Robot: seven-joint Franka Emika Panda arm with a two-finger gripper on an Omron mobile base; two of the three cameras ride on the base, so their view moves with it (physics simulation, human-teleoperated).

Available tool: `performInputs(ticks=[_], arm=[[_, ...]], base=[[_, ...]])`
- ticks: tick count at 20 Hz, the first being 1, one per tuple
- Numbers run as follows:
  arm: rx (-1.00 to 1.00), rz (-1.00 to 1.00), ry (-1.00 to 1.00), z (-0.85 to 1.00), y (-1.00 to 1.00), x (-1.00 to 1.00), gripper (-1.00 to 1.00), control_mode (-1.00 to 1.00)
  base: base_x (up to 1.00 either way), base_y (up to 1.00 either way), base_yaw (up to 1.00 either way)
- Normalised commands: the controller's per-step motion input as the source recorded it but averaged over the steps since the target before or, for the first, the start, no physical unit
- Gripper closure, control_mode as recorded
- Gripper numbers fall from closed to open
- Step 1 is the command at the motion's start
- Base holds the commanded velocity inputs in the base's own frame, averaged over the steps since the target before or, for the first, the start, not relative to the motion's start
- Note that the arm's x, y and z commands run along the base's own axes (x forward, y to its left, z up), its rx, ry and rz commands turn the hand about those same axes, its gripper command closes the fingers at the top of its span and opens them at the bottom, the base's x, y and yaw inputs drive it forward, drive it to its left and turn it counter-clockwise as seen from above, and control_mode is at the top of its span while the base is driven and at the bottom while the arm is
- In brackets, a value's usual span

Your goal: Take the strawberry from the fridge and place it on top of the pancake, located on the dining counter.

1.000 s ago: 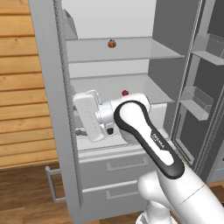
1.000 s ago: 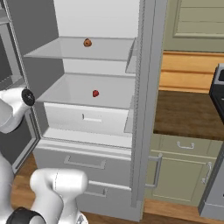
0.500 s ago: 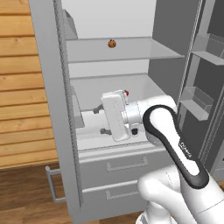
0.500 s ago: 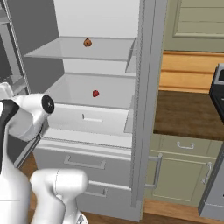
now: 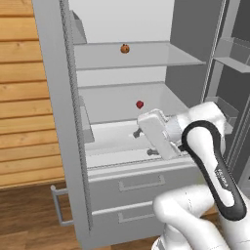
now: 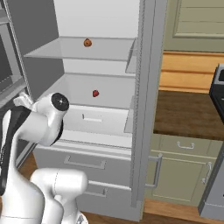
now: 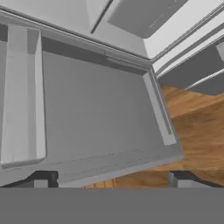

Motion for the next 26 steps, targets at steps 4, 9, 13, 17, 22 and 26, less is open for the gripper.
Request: performInputs(ticks=[4, 9, 13, 17, 22, 26], arm=[[-0.89, -0.03, 0.23, -0.48, -0.98, 0.13, -1.00, -1.00], [-0.75, -0.02, 0.13, -0.52, -0.90, 0.07, -1.00, -1.00], [-0.05, 0.00, -0.01, -0.21, -0.12, -0.19, -1.00, -1.00], [-0.04, 0.12, -0.08, -0.01, 0.16, -0.17, -1.00, -1.00], [-0.16, 0.40, -0.21, -0.03, -0.32, -0.03, -1.00, -1.00], [-0.19, 0.35, -0.22, -0.02, -0.24, -0.11, -1.00, -1.00]], base=[[0.00, 0.00, 0.00], [0.00, 0.00, 0.00], [0.00, 0.00, 0.00], [0.00, 0.00, 0.00], [0.00, 0.00, 0.00], [0.00, 0.00, 0.00]])
